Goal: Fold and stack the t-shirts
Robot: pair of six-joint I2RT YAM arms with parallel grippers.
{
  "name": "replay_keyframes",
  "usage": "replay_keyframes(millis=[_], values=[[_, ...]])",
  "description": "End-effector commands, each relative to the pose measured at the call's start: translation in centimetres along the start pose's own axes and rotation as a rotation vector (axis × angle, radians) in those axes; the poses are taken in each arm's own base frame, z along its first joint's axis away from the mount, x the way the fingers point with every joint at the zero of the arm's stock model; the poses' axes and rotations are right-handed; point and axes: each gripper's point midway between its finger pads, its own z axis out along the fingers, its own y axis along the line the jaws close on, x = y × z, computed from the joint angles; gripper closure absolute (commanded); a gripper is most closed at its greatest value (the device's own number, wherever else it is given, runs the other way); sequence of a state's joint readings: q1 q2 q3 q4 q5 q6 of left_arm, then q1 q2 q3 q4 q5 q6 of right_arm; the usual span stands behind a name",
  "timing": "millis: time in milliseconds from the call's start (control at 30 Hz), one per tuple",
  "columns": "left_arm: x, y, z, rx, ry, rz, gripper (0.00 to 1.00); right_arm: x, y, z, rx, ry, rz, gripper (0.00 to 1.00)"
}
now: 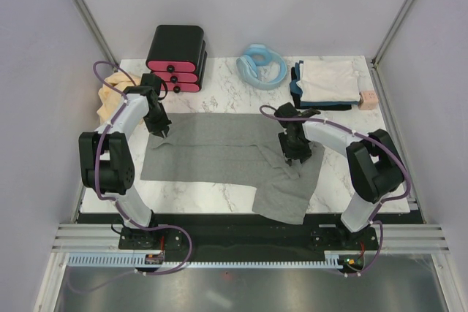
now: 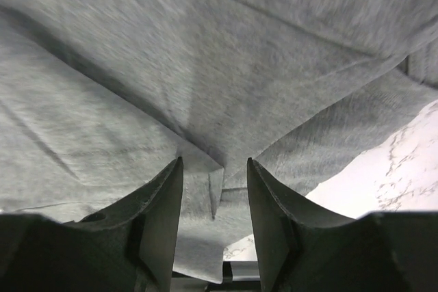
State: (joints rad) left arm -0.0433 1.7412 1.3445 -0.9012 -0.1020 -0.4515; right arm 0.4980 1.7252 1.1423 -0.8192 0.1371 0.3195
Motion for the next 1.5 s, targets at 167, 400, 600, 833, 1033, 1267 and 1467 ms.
replay_keyframes(millis=[167,400,600,833,1033,1267,1467], values=[[-0.7,-0.3,-0.1,0.017,-0.026,0.032,0.82,1.8,-0.9,1.8,0.033,0.026,-0.002,0.50],[-0.5,-0.2,0.0,0.014,-0.019,0.032,0.82,-0.3,-1.1,-0.8,0.020,-0.083,0.034,0.49],[-0.6,-0.3,0.0,0.016,-0.020,0.031,0.82,-2.0,-4.2,-1.1,0.107,-0.113,0.078,0.49],[-0.6,-0.2,0.0,0.011,-0.022,0.034,0.82,-1.2,-4.5,1.5,0.111,-0.021,0.033,0.49],[-0.4,0.1,0.2,0.000,-0.019,0.037,0.82,-1.2,-3.6,1.7,0.055,-0.029,0.036,0.50],[-0.4,0.0,0.6,-0.003,-0.009,0.036,0.82,-1.4,-2.9,0.6,0.007,-0.047,0.041,0.50],[-0.7,-0.3,0.6,0.002,-0.009,0.036,0.82,-2.1,-3.0,-1.1,0.002,-0.096,0.051,0.48]])
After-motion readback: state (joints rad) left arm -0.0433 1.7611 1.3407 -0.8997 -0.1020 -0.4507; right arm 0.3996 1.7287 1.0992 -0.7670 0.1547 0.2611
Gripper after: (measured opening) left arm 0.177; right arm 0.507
